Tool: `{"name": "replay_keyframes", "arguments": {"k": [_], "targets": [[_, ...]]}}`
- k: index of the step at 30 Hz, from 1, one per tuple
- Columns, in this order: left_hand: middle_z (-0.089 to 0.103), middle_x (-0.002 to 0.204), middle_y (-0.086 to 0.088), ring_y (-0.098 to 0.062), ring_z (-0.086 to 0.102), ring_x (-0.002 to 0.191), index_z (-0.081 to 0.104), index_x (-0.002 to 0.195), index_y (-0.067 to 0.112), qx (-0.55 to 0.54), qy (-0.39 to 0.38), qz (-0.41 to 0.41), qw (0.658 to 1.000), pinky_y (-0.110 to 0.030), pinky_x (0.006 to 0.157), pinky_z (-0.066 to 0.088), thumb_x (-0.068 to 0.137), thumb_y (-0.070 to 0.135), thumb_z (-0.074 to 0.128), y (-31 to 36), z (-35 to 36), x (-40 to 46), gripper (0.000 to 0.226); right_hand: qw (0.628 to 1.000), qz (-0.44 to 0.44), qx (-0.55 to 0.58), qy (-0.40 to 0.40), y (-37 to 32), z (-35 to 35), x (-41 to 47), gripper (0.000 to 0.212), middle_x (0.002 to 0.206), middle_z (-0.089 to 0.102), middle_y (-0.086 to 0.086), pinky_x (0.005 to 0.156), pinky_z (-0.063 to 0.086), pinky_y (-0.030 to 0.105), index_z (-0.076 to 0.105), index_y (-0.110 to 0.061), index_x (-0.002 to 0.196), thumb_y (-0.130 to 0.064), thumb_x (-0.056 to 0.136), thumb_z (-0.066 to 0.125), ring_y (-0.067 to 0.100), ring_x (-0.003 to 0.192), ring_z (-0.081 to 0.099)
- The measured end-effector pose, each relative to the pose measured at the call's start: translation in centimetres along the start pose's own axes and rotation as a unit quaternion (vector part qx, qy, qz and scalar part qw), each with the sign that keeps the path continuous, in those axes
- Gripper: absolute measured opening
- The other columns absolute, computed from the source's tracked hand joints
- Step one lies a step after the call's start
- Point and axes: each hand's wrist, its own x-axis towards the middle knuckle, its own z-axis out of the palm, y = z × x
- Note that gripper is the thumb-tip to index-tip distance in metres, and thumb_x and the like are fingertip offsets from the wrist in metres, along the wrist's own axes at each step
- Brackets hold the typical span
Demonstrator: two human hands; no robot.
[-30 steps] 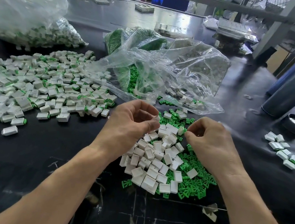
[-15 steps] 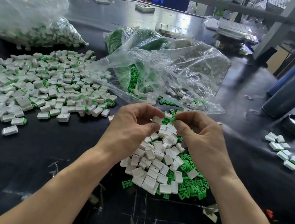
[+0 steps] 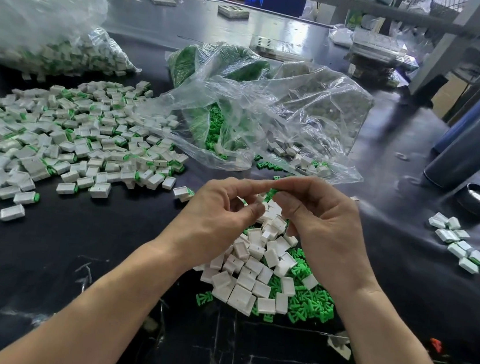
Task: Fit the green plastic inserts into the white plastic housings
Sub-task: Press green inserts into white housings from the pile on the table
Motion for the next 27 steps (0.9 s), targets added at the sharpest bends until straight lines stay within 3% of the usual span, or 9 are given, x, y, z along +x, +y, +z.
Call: {"name": "replay_keyframes", "arguments": {"k": [2, 5, 8, 12, 20, 27], "targets": [[0.061, 0.086, 0.01, -0.013, 0.052, 0.072, 0.07, 0.124, 0.043, 0.012, -0.014, 0.007, 1.0, -0.028, 0.074, 0.05, 0.099, 0.018, 0.067, 0.05, 0.12, -0.01, 0.035, 1.0, -0.008, -0.005, -0.005, -0.01, 0.08, -0.04, 0.02, 0.089, 0.077, -0.008, 0.066, 0.05, 0.013, 0.079, -0.026, 0.098, -0.008, 0.093, 0.074, 0.002, 0.073, 0.066], [0.064, 0.097, -0.005, -0.029, 0.055, 0.078, 0.071, 0.124, 0.041, 0.015, -0.039, 0.017, 0.999, -0.045, 0.083, 0.054, 0.1, 0.019, 0.065, 0.2, 0.26, -0.08, 0.033, 1.0, -0.009, -0.025, -0.006, 0.02, 0.09, -0.09, 0.019, 0.092, 0.078, -0.009, 0.067, 0.05, 0.013, 0.079, -0.028, 0.099, -0.011, 0.094, 0.075, 0.001, 0.075, 0.066], [0.068, 0.091, -0.006, -0.016, 0.057, 0.073, 0.07, 0.124, 0.039, 0.003, -0.034, 0.014, 0.999, -0.033, 0.074, 0.051, 0.1, 0.023, 0.066, 0.03, 0.17, -0.09, 0.029, 1.0, -0.005, -0.03, -0.004, -0.02, 0.02, -0.08, 0.019, 0.093, 0.078, -0.007, 0.067, 0.05, 0.014, 0.079, -0.03, 0.099, -0.012, 0.094, 0.075, 0.003, 0.074, 0.065], [0.076, 0.089, 0.002, -0.001, 0.065, 0.073, 0.075, 0.105, 0.027, -0.031, 0.015, 0.005, 0.999, -0.016, 0.066, 0.051, 0.097, 0.024, 0.07, -0.11, 0.04, 0.17, 0.01, 1.0, 0.01, -0.021, 0.0, -0.06, -0.09, -0.03, 0.016, 0.092, 0.078, -0.006, 0.067, 0.05, 0.017, 0.08, -0.029, 0.099, -0.015, 0.093, 0.076, 0.002, 0.073, 0.065], [0.076, 0.087, 0.001, -0.006, 0.06, 0.067, 0.076, 0.103, 0.021, -0.079, 0.033, -0.008, 0.996, -0.024, 0.062, 0.051, 0.096, 0.022, 0.071, -0.33, -0.13, 0.37, 0.009, 1.0, 0.017, 0.003, 0.016, -0.2, -0.14, -0.14, 0.016, 0.086, 0.075, 0.0, 0.058, 0.05, 0.02, 0.08, -0.029, 0.099, -0.014, 0.094, 0.075, 0.008, 0.067, 0.062], [0.075, 0.082, 0.002, -0.005, 0.058, 0.064, 0.078, 0.1, 0.02, -0.09, 0.035, -0.014, 0.995, -0.022, 0.058, 0.049, 0.094, 0.017, 0.073, -0.42, 0.02, 0.44, 0.008, 1.0, -0.004, -0.002, 0.026, -0.47, 0.36, -0.14, 0.025, 0.095, 0.079, -0.003, 0.07, 0.057, 0.022, 0.078, -0.028, 0.1, -0.005, 0.093, 0.074, 0.011, 0.082, 0.072]]}}
